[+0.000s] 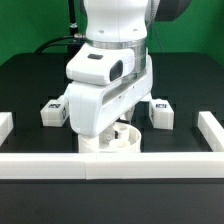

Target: Assemble stool

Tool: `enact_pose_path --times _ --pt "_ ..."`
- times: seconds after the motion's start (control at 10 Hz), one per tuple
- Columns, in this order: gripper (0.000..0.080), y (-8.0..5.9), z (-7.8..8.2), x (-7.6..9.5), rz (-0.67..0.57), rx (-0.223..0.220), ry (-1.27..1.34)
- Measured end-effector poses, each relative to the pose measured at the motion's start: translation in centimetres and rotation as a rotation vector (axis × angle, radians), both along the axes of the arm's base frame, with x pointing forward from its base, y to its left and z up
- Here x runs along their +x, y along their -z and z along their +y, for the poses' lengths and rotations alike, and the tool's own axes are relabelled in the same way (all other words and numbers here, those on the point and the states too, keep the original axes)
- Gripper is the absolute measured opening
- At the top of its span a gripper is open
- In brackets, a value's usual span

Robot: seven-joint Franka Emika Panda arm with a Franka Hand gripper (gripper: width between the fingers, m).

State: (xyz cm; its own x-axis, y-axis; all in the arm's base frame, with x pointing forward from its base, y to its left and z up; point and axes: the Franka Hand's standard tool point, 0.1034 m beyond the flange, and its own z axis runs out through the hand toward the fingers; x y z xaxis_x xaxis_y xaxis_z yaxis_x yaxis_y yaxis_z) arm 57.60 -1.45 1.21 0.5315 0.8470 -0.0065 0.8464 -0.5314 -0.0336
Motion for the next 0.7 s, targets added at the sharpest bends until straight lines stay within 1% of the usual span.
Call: enact_pose_path --times 0.4,0.5,0.7 --pt "0.0318 0.0 0.0 0.0 0.000 0.000 0.000" --pt "0.0318 0.0 0.3 0.0 0.000 -0.001 0.002" --pt "0.0318 0.0 4.1 0.2 -0.005 0.010 -0.049"
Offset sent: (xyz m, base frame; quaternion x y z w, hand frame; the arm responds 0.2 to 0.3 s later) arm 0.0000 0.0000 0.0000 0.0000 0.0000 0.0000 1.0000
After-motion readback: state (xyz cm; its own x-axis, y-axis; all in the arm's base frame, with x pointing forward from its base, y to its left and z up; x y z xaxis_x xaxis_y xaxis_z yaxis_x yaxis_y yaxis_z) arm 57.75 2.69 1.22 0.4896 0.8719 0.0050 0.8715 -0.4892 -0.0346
